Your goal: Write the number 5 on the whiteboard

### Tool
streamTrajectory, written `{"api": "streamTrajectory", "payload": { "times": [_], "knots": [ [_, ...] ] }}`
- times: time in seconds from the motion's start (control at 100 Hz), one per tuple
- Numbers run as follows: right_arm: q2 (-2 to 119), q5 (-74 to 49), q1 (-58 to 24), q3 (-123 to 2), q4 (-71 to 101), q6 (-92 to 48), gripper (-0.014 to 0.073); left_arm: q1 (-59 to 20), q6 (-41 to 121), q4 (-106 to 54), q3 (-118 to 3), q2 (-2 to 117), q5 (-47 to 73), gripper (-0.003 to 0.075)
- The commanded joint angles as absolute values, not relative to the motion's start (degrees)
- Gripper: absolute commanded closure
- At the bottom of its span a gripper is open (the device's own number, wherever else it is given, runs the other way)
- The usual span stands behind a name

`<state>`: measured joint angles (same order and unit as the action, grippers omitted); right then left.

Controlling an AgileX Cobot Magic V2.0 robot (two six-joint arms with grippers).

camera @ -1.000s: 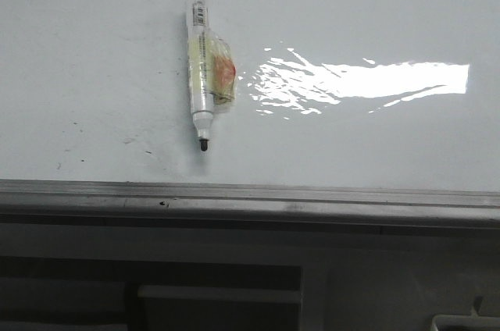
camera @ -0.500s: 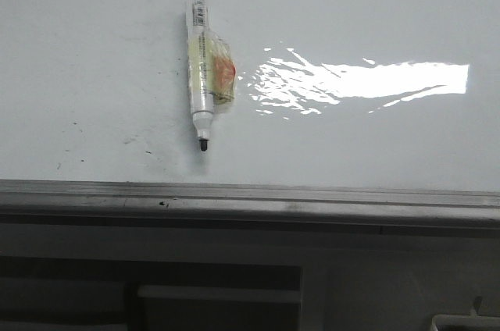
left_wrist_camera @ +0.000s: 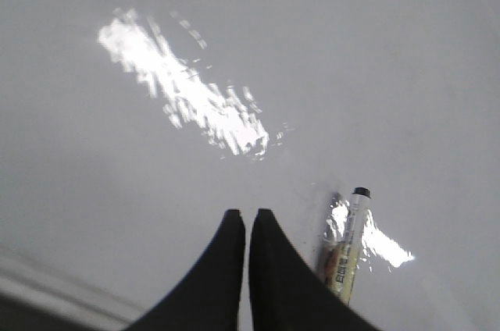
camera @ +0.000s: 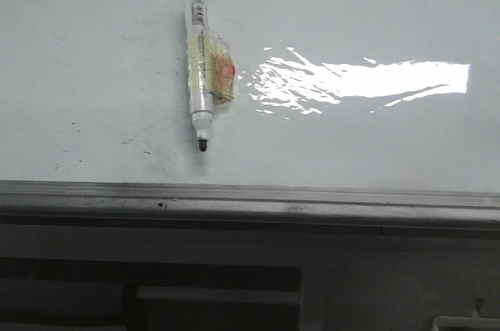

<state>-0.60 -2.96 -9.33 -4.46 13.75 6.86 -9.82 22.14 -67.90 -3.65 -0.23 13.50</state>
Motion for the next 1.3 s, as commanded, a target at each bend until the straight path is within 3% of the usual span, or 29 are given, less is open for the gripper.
{"api": "streamTrajectory", "payload": {
  "times": [0.0, 0.08, 0.14, 0.22, 0.29, 0.36, 0.44, 0.53, 0.75, 1.04, 1.29],
  "knots": [
    [0.4, -4.8, -8.9, -11.3, 11.4, 4.5, 0.0638, -9.7, 23.6, -60.3, -10.4, 1.5, 14.7, 0.0741],
    [3.3, -10.7, -8.9, -16.5, 9.4, 1.5, 0.0635, -9.7, 23.6, -51.3, -16.3, 7.3, 18.6, 0.0734],
    [5.5, -14.2, -8.9, -19.6, 9.3, -1.1, 0.0631, -9.7, 23.6, -48.1, -20.0, 11.3, 22.3, 0.0687],
    [8.7, -18.0, -8.9, -23.7, 9.3, -3.7, 0.0579, -9.7, 23.8, -46.5, -24.9, 18.8, 27.9, 0.0517],
    [11.5, -20.9, -8.9, -26.5, 9.3, -4.1, 0.0469, -9.7, 25.8, -46.4, -28.2, 25.1, 31.7, 0.0352],
    [14.1, -24.0, -8.9, -29.1, 9.3, -4.1, 0.0336, -9.7, 29.6, -46.5, -31.0, 30.7, 35.0, 0.0263],
    [16.9, -27.9, -8.9, -31.4, 9.4, -4.2, 0.0206, -9.8, 32.9, -46.5, -33.2, 36.1, 37.3, 0.0303],
    [18.8, -30.1, -8.9, -32.7, 9.4, -4.2, 0.0153, -12.1, 33.2, -46.5, -34.6, 41.2, 37.1, 0.0377],
    [19.3, -30.0, -9.1, -32.7, 9.5, -4.2, 0.0153, -25.4, 32.8, -47.5, -35.7, 51.2, 30.7, 0.0378],
    [19.3, -30.0, -9.1, -32.7, 9.5, -4.2, 0.0153, -45.5, 32.1, -58.3, -35.7, 62.1, 3.1, 0.0377],
    [19.3, -30.0, -9.1, -32.7, 9.5, -4.2, 0.0153, -50.2, 32.1, -59.4, -35.9, 70.1, -7.7, 0.0377]
  ]
}}
